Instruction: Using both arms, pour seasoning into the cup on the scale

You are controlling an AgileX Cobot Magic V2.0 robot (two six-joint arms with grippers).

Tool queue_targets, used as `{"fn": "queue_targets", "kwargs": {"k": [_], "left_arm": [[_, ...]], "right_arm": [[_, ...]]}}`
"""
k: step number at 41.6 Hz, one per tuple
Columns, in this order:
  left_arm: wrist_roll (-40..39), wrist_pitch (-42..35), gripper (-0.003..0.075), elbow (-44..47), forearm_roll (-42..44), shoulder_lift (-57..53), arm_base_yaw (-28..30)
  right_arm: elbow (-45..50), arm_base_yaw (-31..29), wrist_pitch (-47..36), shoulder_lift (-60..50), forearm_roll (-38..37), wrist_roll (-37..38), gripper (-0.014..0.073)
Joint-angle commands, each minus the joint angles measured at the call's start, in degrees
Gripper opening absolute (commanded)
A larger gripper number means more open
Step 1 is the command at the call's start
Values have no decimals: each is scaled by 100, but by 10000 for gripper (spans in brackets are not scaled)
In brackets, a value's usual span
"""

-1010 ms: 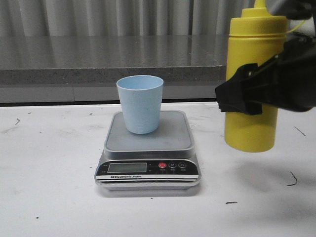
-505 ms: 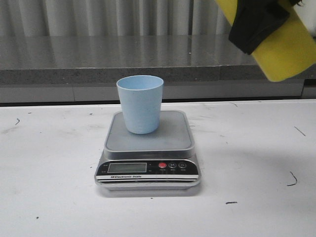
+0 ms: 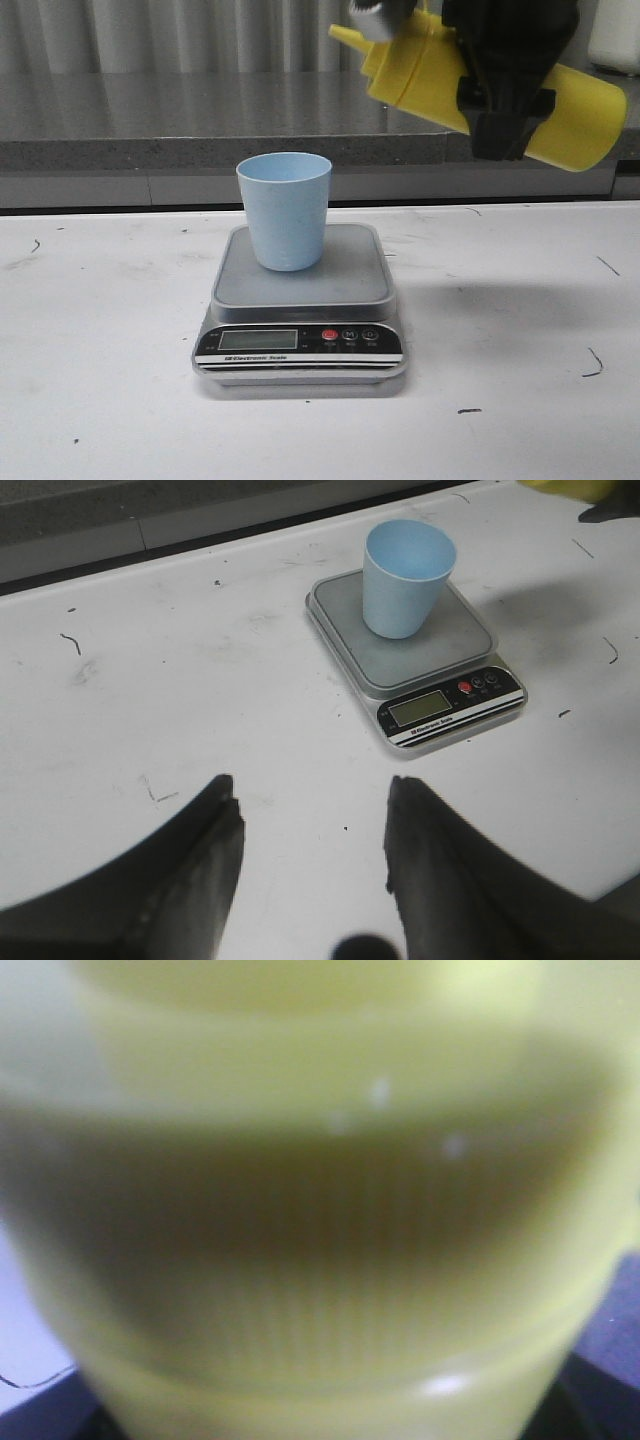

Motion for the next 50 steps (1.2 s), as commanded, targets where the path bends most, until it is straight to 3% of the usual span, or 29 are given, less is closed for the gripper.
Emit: {"fn": "queue_targets", "kwargs": {"k": [1,12,30,42,50], "left_arm": [[-49,-386,334,-153,-19,27,16],[-49,-386,334,-153,-19,27,16],[-49,-386,334,-153,-19,27,16],[-49,-386,334,-153,-19,27,16],[-49,-386,334,-153,-19,27,16]], "right_arm": [[-245,184,55,-101,-1041,-66,297],[-257,342,325,267,-2028,-61,297],[-662,404,580,640,-2362,-7,297],[-732,524,592,645,-3489,-115,297],[-732,528,575,645,-3682,-115,297]]}}
